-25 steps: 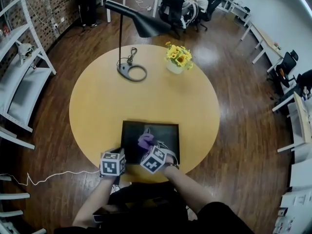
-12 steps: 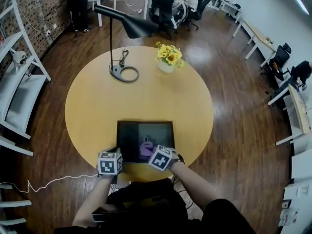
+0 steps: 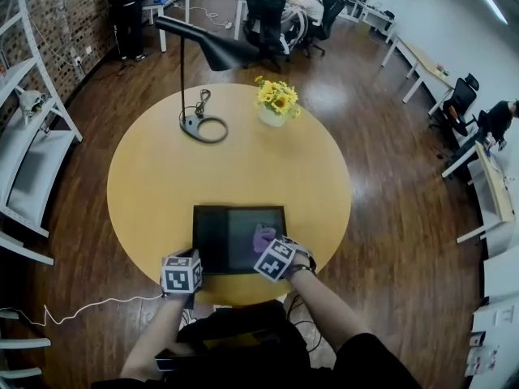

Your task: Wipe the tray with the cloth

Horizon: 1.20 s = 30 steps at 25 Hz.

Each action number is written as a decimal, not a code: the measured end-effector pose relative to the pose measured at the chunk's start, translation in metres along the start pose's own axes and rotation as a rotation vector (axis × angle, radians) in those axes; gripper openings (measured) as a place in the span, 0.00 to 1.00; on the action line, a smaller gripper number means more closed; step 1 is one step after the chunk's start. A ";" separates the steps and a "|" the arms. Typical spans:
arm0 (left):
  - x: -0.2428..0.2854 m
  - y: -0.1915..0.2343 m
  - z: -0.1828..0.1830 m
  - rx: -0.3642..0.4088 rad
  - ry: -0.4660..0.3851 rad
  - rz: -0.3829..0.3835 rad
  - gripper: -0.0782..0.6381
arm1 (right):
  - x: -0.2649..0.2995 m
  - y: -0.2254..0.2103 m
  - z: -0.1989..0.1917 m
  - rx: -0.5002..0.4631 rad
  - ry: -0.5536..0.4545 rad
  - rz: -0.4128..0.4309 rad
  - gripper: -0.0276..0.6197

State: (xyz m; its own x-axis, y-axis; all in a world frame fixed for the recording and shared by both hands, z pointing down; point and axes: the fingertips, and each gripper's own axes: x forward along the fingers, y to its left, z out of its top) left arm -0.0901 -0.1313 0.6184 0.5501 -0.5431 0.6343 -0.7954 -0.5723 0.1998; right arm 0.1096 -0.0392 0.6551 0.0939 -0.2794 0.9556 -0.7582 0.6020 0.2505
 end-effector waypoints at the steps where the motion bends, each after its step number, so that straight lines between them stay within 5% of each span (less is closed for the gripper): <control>1: 0.000 -0.001 0.000 -0.002 0.000 -0.002 0.15 | 0.004 -0.001 -0.001 0.019 0.000 0.014 0.19; 4: -0.001 -0.002 0.001 -0.009 0.000 -0.007 0.15 | 0.008 -0.006 -0.003 0.150 -0.030 0.066 0.19; 6: -0.001 -0.001 0.002 -0.017 -0.004 -0.011 0.15 | -0.004 -0.004 0.018 0.336 -0.160 0.138 0.19; 9: -0.001 0.002 0.002 -0.027 -0.007 -0.009 0.15 | -0.022 0.018 0.064 0.671 -0.404 0.389 0.19; 12: -0.001 0.002 0.002 -0.034 -0.005 -0.008 0.15 | -0.021 0.044 0.092 0.907 -0.482 0.557 0.19; 14: -0.001 0.001 0.002 -0.037 -0.001 -0.009 0.15 | -0.015 0.059 0.096 0.878 -0.450 0.549 0.19; 19: 0.001 0.002 0.002 -0.032 0.008 -0.011 0.15 | 0.002 0.068 0.074 0.621 -0.280 0.450 0.19; 30: -0.001 0.003 0.001 -0.067 0.006 -0.022 0.15 | 0.004 0.047 0.015 0.347 -0.100 0.364 0.19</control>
State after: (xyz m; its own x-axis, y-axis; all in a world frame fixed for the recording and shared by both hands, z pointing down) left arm -0.0923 -0.1334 0.6174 0.5662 -0.5268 0.6340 -0.7985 -0.5414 0.2632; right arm 0.0645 -0.0233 0.6682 -0.2652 -0.1780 0.9476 -0.9016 0.3942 -0.1783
